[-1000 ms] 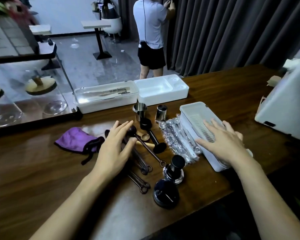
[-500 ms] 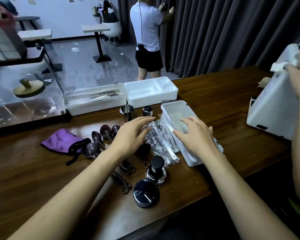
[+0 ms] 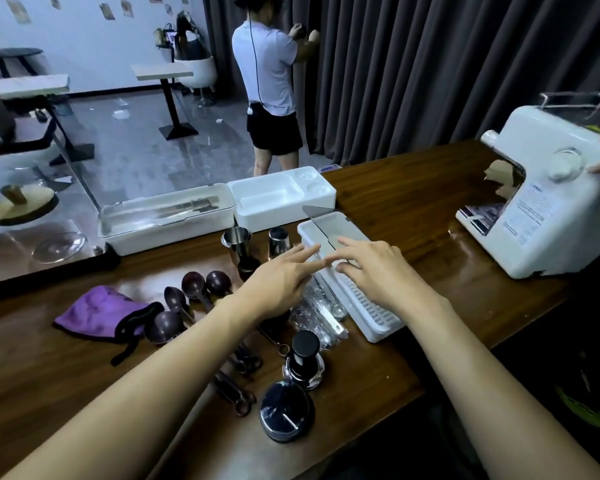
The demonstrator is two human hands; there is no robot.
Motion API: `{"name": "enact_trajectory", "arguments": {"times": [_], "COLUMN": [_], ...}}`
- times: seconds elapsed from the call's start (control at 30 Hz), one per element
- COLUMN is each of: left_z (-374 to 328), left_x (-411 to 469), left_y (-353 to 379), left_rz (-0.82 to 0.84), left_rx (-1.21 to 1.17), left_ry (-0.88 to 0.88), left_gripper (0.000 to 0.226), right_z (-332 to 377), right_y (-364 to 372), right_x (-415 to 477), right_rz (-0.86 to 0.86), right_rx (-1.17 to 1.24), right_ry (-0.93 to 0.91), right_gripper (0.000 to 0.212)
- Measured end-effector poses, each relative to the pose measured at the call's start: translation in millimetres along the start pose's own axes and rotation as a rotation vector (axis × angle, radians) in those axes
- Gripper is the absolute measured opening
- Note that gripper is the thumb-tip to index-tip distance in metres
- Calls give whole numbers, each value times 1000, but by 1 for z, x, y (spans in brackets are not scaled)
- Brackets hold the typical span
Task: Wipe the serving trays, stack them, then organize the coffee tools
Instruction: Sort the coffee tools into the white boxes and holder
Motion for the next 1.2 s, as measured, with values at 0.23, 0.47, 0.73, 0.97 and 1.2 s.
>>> {"name": "enact_trajectory", "arguments": {"times": [0.23,0.47,0.73,0.97,1.2], "left_z": [3,7,2,18,17], "left_x": [-5,-5,-5,-24,-28], "left_y": [7,12,11,-20,-12], "left_rz": [-7,-11,38,-242,-127], "left_rx": [-10,-41,-181,-232,26], "left_ry": [14,19,-54,-122,-40], "left_gripper": [59,62,70,48,30], "right_z": [-20,-80,-118,-116,-121], "right_y": [-5,-38,0,23,44], "right_x": [-17,-71,-78,-70,-73], "right_rz": [42,-318,-313,-299,-351], "right_rx": [35,326,690,861,970], "right_ry": [123,233,331,211,133], "right_gripper": [60,51,72,85,80]}}
Point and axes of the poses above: each hand's wrist, its own x-axis towards the middle knuckle, its own y-axis out of the palm, z = x × y, the point moved 7 cm from there along x, towards the middle knuckle
